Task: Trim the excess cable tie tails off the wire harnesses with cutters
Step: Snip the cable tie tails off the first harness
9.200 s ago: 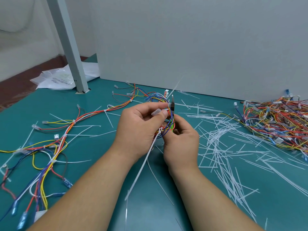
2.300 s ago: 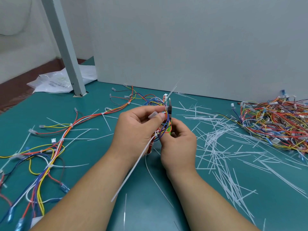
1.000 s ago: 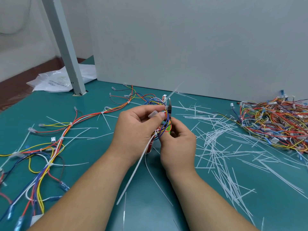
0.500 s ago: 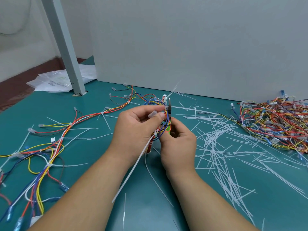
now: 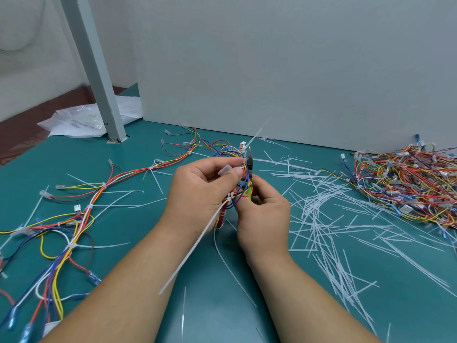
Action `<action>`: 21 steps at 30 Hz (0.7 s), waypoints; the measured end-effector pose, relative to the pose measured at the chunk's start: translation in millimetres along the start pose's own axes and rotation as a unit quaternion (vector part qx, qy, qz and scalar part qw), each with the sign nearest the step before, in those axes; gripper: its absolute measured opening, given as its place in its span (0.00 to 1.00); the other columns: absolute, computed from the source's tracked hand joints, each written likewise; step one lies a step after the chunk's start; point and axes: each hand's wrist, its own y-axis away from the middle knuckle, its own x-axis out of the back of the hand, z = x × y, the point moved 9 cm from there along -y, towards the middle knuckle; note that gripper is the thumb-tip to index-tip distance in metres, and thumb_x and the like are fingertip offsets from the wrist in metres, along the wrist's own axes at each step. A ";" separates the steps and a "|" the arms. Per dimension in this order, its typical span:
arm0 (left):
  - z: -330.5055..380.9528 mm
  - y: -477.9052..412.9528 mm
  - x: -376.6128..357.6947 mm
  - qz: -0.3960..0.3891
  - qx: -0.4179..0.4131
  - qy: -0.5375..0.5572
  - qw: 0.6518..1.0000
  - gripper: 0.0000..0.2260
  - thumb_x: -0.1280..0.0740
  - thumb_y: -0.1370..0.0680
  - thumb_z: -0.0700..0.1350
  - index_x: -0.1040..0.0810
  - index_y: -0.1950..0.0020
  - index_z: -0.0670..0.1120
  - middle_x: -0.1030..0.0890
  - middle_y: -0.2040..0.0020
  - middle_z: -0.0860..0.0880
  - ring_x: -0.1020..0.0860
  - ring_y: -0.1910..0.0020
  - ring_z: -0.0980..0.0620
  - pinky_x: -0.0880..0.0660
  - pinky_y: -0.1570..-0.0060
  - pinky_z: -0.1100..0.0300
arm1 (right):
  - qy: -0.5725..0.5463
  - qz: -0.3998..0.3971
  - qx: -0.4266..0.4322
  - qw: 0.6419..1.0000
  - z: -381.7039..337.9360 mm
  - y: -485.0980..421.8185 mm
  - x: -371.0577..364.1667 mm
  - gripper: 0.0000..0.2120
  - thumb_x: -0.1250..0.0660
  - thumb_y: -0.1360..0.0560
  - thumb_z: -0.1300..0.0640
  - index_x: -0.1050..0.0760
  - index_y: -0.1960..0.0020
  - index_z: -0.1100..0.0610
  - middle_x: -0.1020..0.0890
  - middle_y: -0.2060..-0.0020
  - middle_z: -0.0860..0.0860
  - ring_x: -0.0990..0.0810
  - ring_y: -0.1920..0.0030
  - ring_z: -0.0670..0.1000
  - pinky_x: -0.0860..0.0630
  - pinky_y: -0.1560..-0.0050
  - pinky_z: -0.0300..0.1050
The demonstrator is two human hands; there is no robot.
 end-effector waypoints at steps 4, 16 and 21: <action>-0.3 -0.4 -0.5 -0.003 0.001 -0.004 1.000 0.12 0.28 0.23 0.33 0.12 0.57 0.50 0.14 0.62 0.49 0.19 0.65 0.56 0.20 0.61 0.65 | 0.003 0.008 -0.002 1.000 1.8 -1.8 3.3 0.09 0.26 0.25 0.66 0.16 0.57 0.52 0.20 0.59 0.67 0.27 0.61 0.48 0.28 0.59 0.47; -0.2 -1.1 0.9 -0.005 -0.004 -0.017 1.000 0.13 0.28 0.23 0.34 0.12 0.57 0.52 0.13 0.61 0.50 0.18 0.64 0.56 0.20 0.60 0.65 | -0.001 0.005 -0.002 1.000 0.6 -0.7 1.3 0.13 0.26 0.25 0.68 0.15 0.55 0.49 0.19 0.63 0.62 0.26 0.62 0.48 0.27 0.61 0.45; 0.5 -0.8 0.0 -0.007 -0.008 -0.015 1.000 0.14 0.28 0.23 0.34 0.12 0.57 0.52 0.13 0.61 0.50 0.19 0.64 0.56 0.20 0.59 0.64 | -0.005 0.005 0.000 1.000 -1.2 -1.0 1.2 0.12 0.26 0.25 0.67 0.15 0.56 0.50 0.18 0.61 0.64 0.26 0.62 0.48 0.27 0.61 0.45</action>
